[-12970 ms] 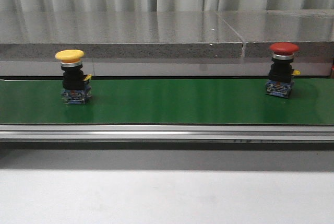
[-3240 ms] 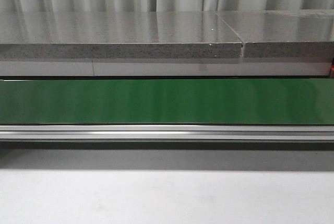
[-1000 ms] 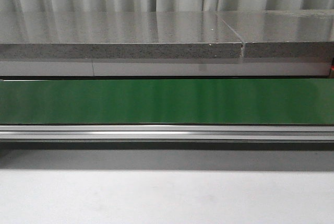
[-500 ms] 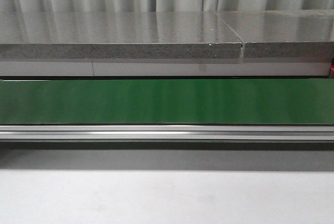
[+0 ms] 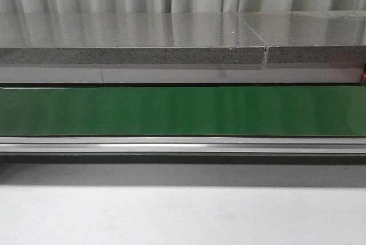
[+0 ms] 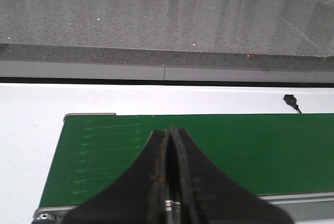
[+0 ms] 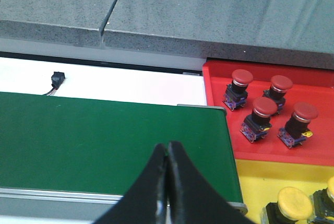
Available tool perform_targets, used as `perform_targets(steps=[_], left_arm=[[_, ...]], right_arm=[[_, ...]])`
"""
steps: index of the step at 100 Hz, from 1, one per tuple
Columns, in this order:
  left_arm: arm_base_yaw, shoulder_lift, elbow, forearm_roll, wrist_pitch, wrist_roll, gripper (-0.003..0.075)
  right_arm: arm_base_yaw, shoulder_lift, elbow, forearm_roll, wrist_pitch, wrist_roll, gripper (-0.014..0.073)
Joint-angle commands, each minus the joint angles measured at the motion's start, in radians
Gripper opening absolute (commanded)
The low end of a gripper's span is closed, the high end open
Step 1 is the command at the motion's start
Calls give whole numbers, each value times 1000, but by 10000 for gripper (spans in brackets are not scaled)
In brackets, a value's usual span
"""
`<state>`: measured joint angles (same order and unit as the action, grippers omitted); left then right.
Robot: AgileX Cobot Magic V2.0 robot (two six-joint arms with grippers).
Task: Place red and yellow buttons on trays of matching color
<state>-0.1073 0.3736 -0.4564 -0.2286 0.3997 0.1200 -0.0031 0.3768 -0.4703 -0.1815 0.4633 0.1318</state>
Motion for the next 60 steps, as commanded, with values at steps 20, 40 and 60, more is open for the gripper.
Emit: perform_targets(steps=[20, 40, 60], left_arm=[[-7, 5, -28, -7, -73, 3, -19], [-7, 5, -28, -7, -73, 3, -19], [-7, 5, -28, -7, -73, 3, -19]], right_arm=[[1, 3, -23, -22, -64, -10, -67], [1, 3, -23, -25, -65, -10, -67], [1, -22, 16, -29, -146, -10, -67]])
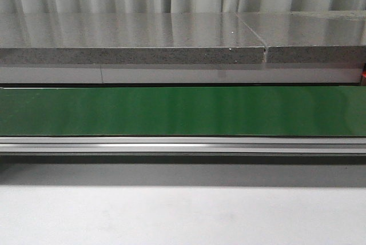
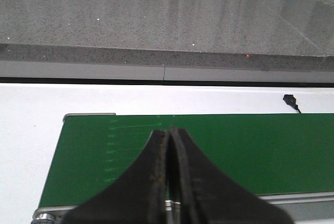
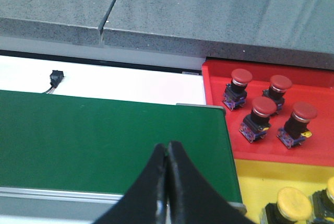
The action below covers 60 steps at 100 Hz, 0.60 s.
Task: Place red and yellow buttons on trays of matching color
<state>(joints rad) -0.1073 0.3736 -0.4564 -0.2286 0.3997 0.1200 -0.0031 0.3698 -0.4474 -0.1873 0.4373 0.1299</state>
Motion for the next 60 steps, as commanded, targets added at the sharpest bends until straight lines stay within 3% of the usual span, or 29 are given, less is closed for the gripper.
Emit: perform_targets(steps=[1, 21, 45, 60], left_arm=[[-7, 5, -28, -7, -73, 3, -19], [-7, 5, -28, -7, -73, 3, -19], [-7, 5, -28, -7, -73, 3, -19], [-7, 5, -28, -7, -73, 3, -19]], right_arm=[[1, -20, 0, -23, -125, -8, -67], [1, -113, 114, 8, -227, -20, -67], [1, -255, 252, 144, -241, -232, -67], [1, -350, 325, 158, -271, -254, -67]])
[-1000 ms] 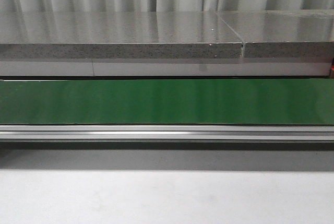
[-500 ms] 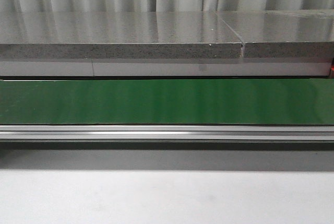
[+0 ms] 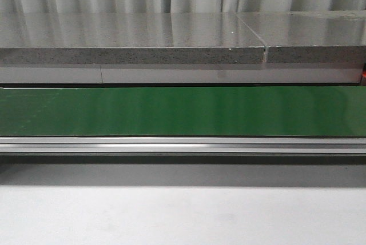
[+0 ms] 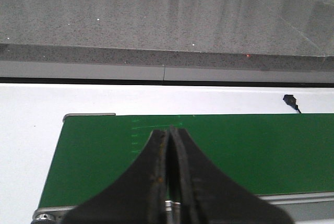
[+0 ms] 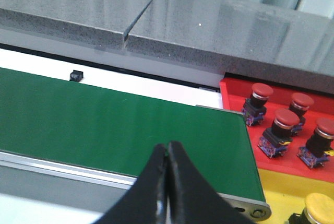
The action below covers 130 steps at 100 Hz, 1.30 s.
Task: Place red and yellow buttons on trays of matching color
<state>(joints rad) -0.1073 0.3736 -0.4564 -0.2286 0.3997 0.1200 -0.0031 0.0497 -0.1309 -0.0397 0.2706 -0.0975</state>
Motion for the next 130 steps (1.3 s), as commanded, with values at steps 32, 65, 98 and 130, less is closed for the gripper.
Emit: perform_targets(steps=[32, 65, 98, 130], left_arm=[[-7, 7, -28, -7, -72, 3, -19], [-7, 7, -28, -7, -72, 3, -19], [-7, 7, -28, -7, -72, 3, -19], [-7, 7, -28, -7, -72, 3, -19]], right_arm=[[1, -74, 149, 10, -258, -16, -67], [1, -74, 147, 10, -265, -15, -67], [1, -74, 147, 10, -265, -15, -67], [1, -74, 147, 10, -265, -15, -67]])
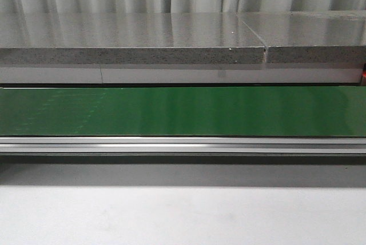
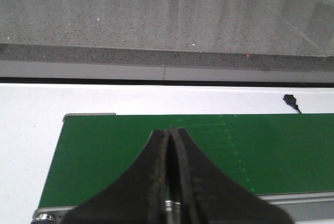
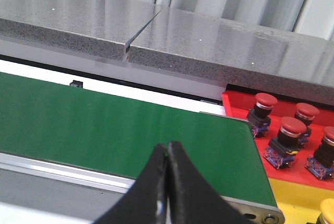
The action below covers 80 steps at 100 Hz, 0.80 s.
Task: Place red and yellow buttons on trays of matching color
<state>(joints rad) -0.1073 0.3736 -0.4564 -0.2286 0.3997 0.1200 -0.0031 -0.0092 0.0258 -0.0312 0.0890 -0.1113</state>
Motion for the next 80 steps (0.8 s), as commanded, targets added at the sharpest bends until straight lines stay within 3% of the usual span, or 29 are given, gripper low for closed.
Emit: perform_targets(steps=[1, 45, 68, 80], left_arm=[[-7, 7, -28, -7, -72, 3, -19], [-7, 7, -25, 3, -74, 3, -19], [-7, -65, 69, 88, -262, -15, -19], [-7, -142, 158, 218, -285, -135, -19]], right_arm=[[1, -15, -9, 2, -83, -2, -67], [1, -15, -9, 2, -83, -2, -67], [1, -15, -9, 2, -83, -2, -67], [1, -15, -9, 2, -83, -2, -67]])
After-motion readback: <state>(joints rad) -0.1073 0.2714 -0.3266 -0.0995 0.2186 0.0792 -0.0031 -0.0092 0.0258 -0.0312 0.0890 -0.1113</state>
